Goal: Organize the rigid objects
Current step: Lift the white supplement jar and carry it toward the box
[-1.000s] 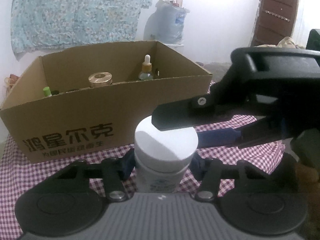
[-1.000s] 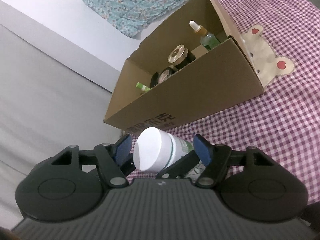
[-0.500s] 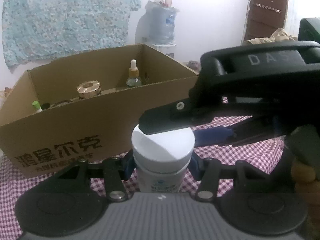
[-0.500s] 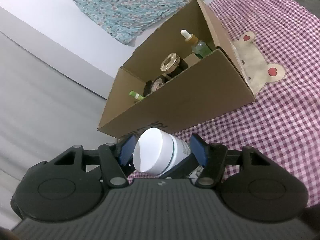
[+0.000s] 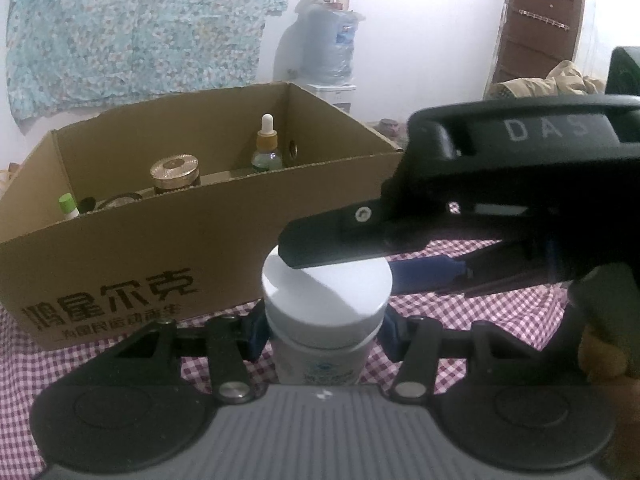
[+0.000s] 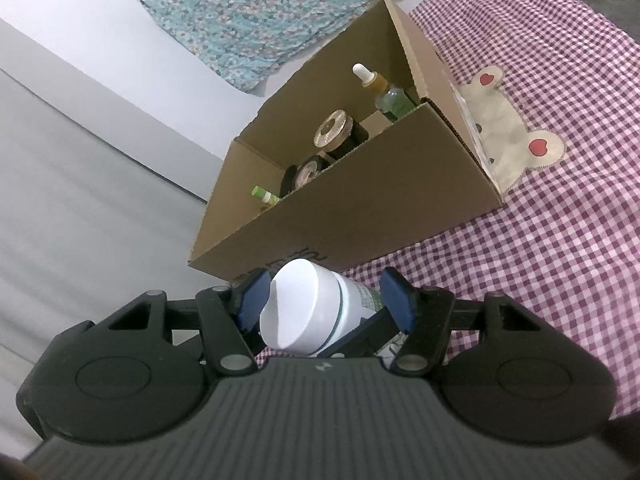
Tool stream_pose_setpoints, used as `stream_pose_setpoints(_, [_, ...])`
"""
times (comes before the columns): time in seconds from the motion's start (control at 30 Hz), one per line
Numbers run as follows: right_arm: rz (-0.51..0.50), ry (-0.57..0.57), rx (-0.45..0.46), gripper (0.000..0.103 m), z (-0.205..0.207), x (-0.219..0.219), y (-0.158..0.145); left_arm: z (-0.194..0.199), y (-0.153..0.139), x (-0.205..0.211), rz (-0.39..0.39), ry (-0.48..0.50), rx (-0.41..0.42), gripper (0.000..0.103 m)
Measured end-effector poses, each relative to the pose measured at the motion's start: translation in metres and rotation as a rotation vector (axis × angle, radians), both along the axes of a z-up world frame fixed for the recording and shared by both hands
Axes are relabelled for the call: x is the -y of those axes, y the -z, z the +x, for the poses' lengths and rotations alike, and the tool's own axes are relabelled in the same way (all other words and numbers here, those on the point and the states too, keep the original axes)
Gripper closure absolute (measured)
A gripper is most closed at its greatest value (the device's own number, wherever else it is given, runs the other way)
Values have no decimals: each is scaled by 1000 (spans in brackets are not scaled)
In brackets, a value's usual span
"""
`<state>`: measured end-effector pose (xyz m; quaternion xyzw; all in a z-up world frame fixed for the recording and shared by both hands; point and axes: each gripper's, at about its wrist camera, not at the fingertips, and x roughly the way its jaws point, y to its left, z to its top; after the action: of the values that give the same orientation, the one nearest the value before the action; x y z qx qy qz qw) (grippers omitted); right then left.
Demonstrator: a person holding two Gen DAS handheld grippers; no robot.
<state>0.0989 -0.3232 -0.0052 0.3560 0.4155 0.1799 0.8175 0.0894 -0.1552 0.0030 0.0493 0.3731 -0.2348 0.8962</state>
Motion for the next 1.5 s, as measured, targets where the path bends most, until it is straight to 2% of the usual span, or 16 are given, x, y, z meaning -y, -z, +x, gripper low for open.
stream_pose_setpoints(1.03, [15, -15, 72, 41, -17, -10, -26, -19, -27, 2, 39, -5, 73, 49])
stream_pose_setpoints(1.27, [27, -40, 123, 41, -22, -15, -45, -28, -44, -1, 46, -23, 118, 49])
stream_pose_setpoints(1.5, [35, -71, 197, 41, -15, -22, -80, -26, -78, -8, 43, -34, 192, 49])
